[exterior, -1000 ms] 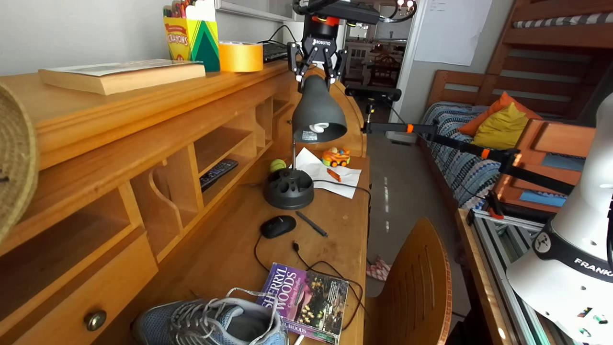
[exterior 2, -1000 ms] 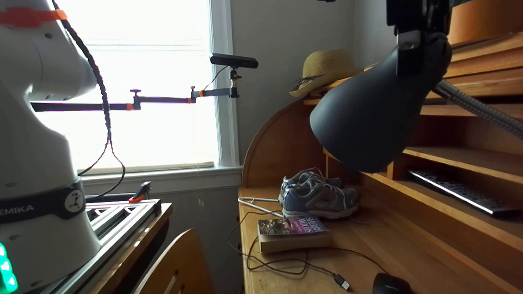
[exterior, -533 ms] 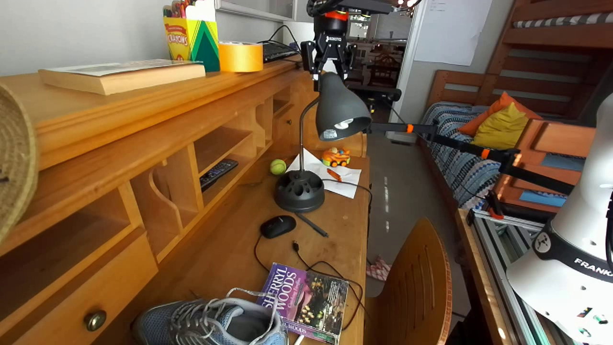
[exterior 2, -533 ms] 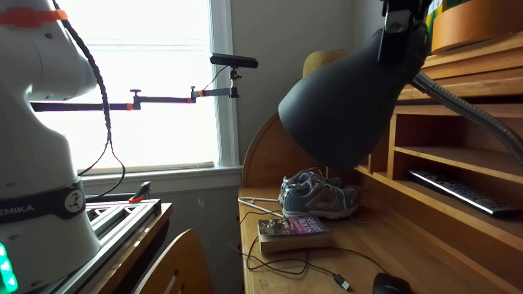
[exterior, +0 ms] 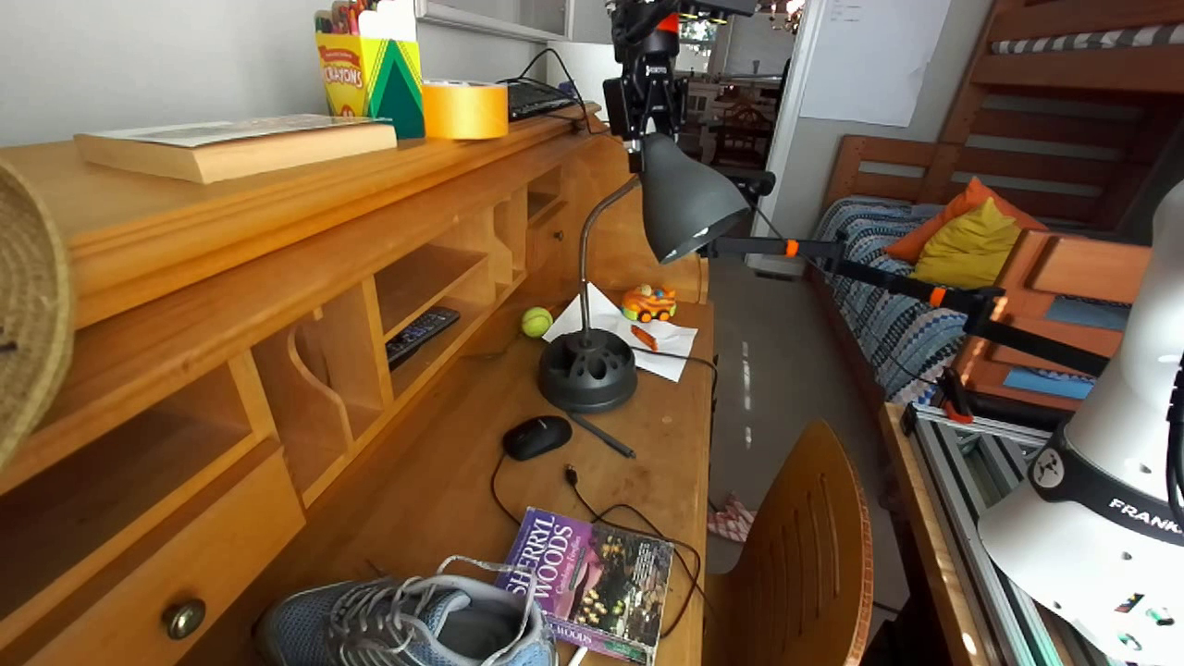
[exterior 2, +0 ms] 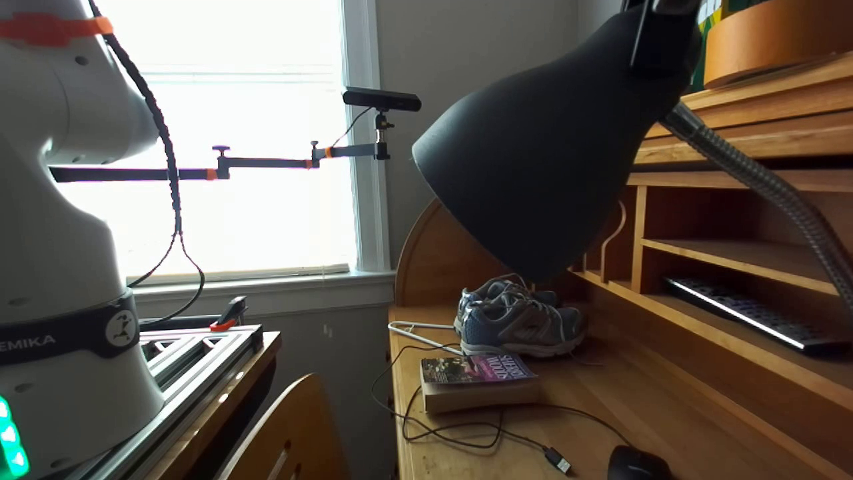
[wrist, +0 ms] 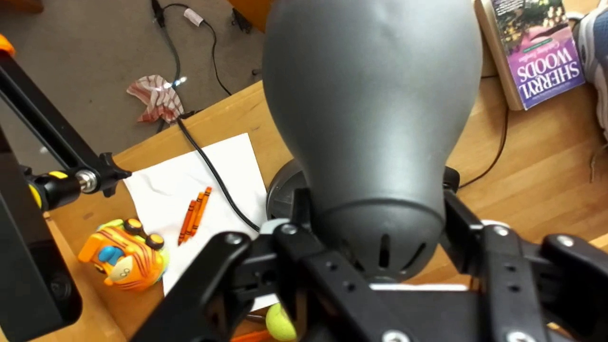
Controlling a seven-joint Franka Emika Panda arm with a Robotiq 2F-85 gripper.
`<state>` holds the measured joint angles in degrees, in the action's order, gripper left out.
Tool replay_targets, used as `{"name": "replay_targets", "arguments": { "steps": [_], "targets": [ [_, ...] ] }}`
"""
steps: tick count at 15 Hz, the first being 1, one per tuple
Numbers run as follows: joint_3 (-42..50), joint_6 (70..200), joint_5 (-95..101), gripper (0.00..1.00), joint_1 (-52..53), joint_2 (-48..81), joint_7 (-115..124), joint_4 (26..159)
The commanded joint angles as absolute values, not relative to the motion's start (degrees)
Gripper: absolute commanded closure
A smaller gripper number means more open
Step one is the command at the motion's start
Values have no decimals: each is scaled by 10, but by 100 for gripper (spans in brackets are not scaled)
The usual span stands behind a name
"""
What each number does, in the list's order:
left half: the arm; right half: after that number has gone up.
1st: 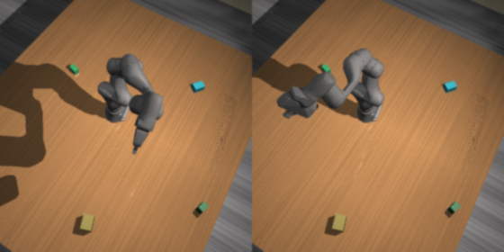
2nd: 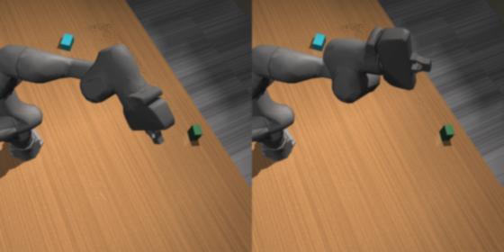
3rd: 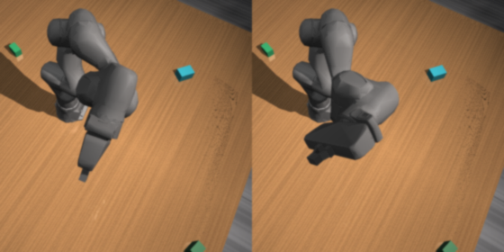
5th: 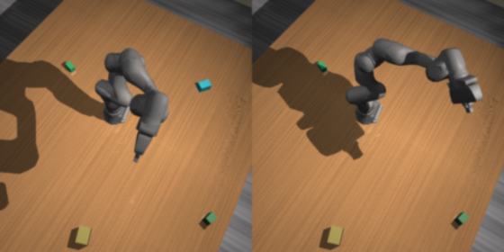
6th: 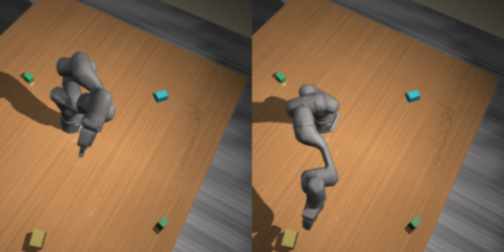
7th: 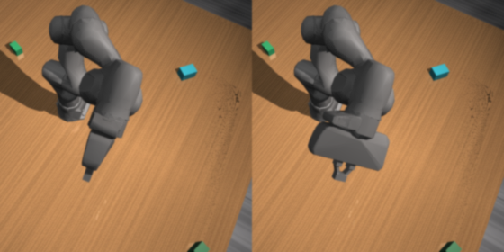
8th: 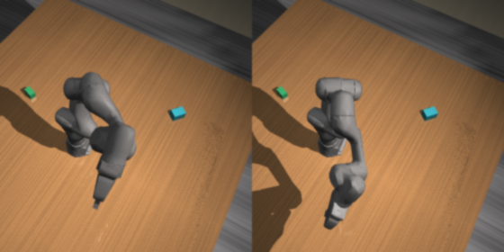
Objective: Twist the lamp
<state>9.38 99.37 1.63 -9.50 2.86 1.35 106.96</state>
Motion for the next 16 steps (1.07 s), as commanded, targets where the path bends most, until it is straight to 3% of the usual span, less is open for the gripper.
{"name": "replay_targets", "arguments": {
  "steps": [1, 6, 7, 10, 16],
  "targets": [
    [93, 1001, 32, 59, -96, 39, -52, 1061],
    [95, 999, 44, 59, -101, 41, -111, 1063],
    [95, 1000, 48, 9, -102, 41, -116, 1062],
    [96, 997, 48, 0, -104, 41, -128, 1062],
    [96, 988, 45, 0, -102, 16, -107, 1067]
  ]
}}
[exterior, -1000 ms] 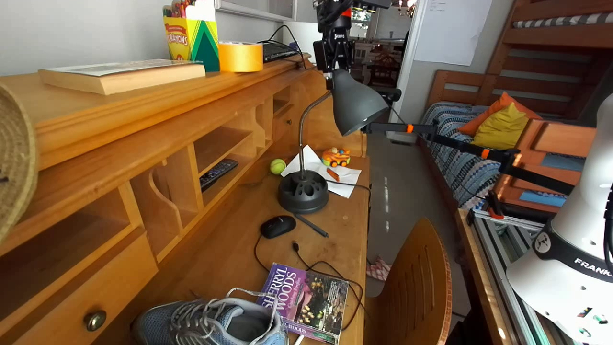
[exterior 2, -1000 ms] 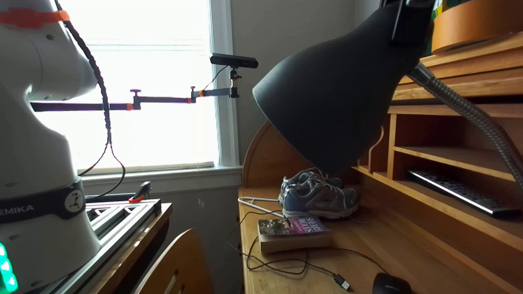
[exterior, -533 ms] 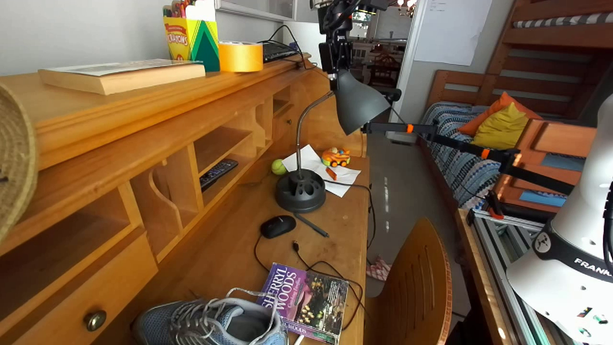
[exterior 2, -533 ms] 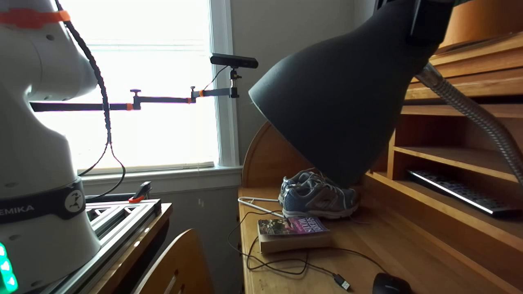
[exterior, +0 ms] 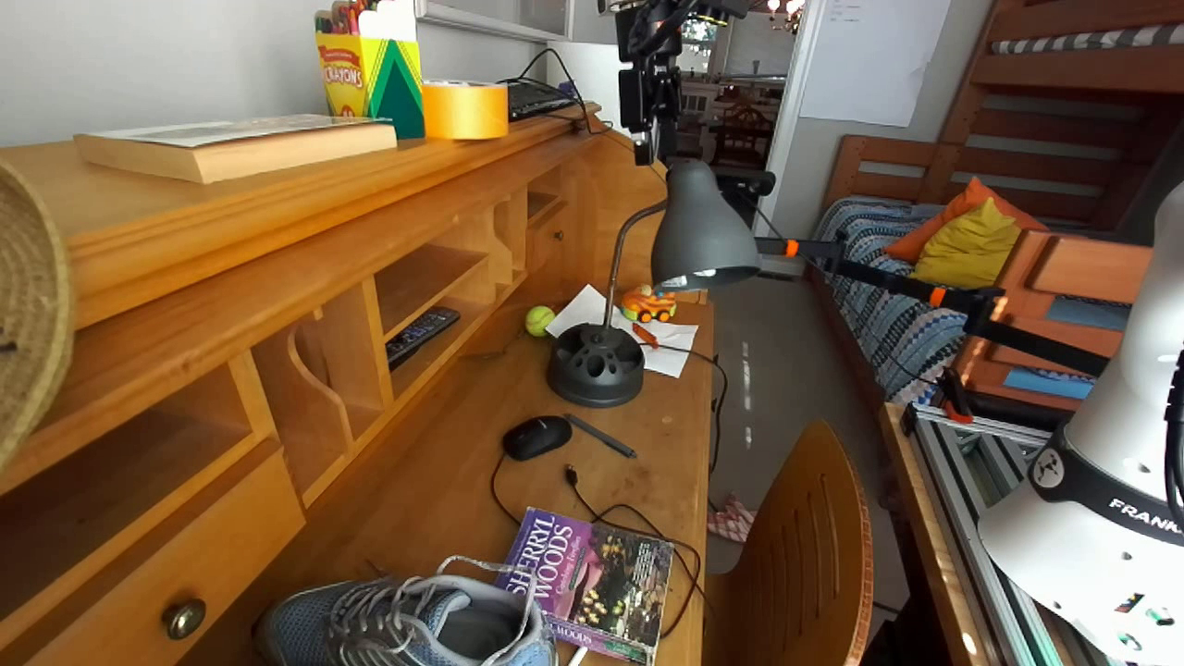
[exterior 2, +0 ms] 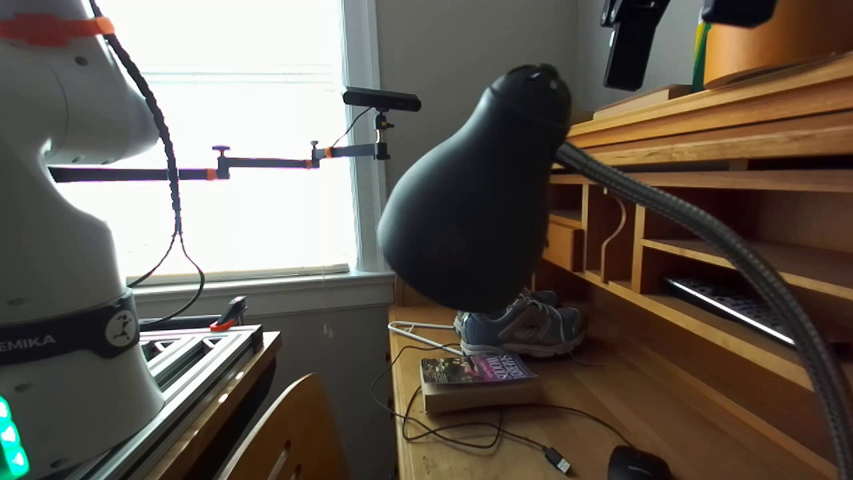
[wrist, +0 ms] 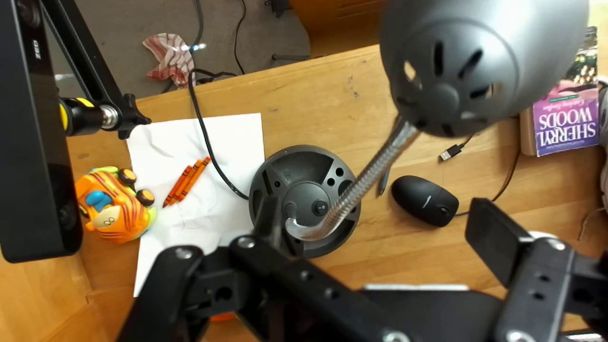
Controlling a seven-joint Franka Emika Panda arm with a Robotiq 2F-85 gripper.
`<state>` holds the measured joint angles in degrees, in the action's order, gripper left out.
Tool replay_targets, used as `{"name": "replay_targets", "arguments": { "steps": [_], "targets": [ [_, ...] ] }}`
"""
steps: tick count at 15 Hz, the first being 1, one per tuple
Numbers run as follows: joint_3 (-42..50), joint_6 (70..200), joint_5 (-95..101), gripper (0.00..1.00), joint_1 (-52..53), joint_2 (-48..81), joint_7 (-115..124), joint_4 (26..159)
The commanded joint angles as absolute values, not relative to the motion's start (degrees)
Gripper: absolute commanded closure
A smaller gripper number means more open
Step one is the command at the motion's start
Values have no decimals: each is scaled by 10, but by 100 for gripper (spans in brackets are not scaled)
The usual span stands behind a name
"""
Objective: Twist the lamp
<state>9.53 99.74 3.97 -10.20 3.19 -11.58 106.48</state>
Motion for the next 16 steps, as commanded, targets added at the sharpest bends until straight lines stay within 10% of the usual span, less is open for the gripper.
{"name": "replay_targets", "arguments": {
  "steps": [1, 16],
  "targets": [
    [96, 990, 46, 0, -101, 12, -104, 1068],
    [72, 944, 42, 0, -98, -123, 279, 1124]
  ]
}}
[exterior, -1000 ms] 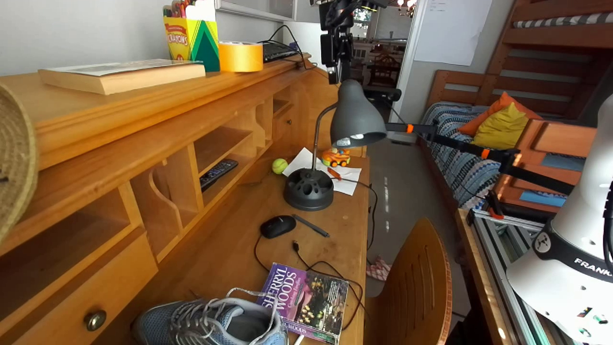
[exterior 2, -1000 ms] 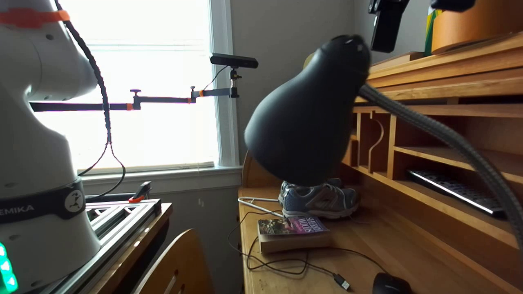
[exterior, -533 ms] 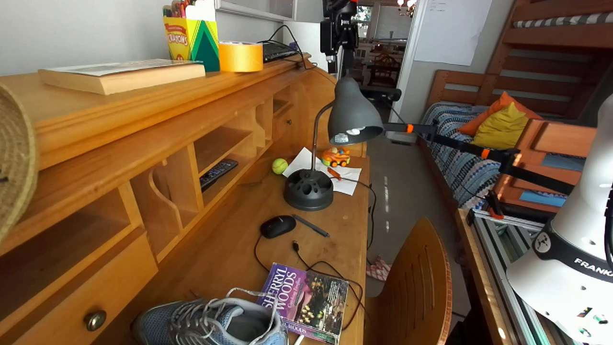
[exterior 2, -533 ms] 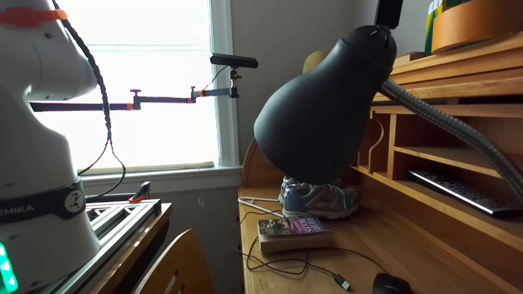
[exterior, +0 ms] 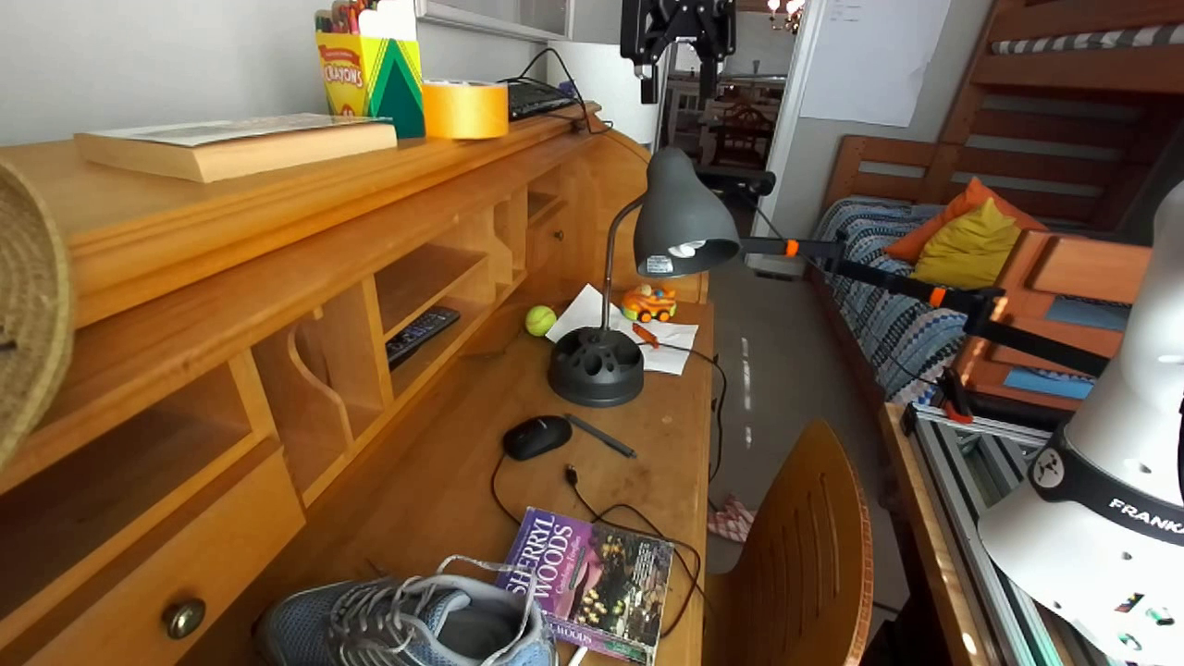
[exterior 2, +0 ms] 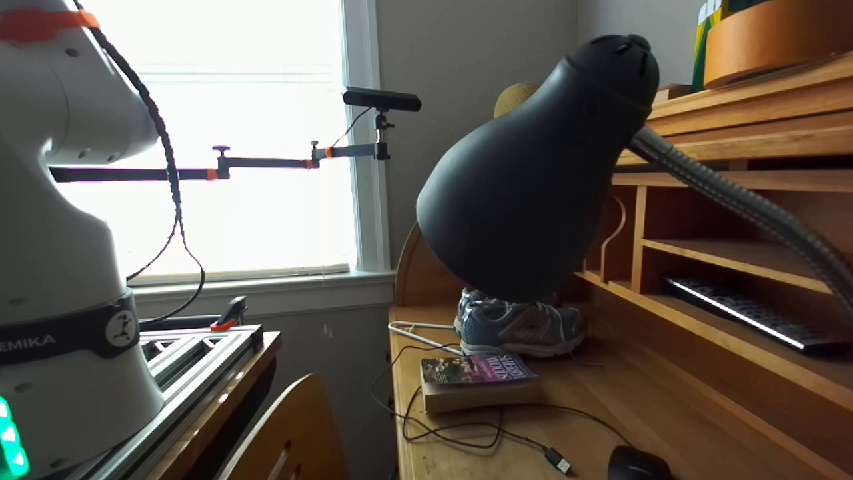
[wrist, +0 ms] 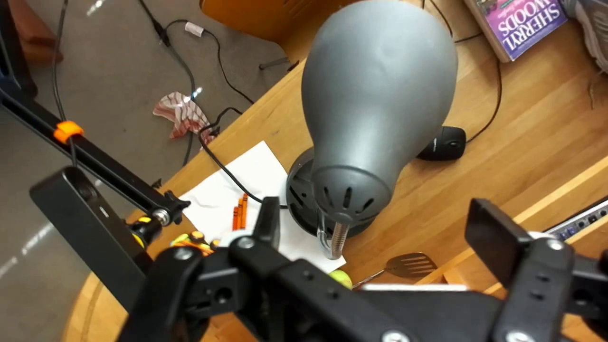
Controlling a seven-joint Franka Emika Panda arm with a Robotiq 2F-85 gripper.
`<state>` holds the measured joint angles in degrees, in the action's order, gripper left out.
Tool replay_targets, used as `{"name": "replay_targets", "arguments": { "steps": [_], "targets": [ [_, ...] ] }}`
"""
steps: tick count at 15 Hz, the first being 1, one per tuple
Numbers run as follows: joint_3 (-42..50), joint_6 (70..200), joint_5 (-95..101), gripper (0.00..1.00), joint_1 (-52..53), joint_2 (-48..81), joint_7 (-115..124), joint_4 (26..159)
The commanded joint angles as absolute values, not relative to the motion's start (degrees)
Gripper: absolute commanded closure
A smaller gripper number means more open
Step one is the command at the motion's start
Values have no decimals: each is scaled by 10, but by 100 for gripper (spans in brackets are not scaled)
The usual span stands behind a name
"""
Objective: Twist the lamp
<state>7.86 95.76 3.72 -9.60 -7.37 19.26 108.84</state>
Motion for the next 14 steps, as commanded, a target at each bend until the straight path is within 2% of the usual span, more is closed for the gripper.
{"name": "replay_targets", "arguments": {
  "steps": [1, 7, 14],
  "targets": [
    [69, 941, 43, 0, -101, -136, 309, 1131],
    [63, 937, 60, 0, -125, -189, 445, 1162],
    [66, 932, 62, 0, -127, -177, 420, 1149]
  ]
}}
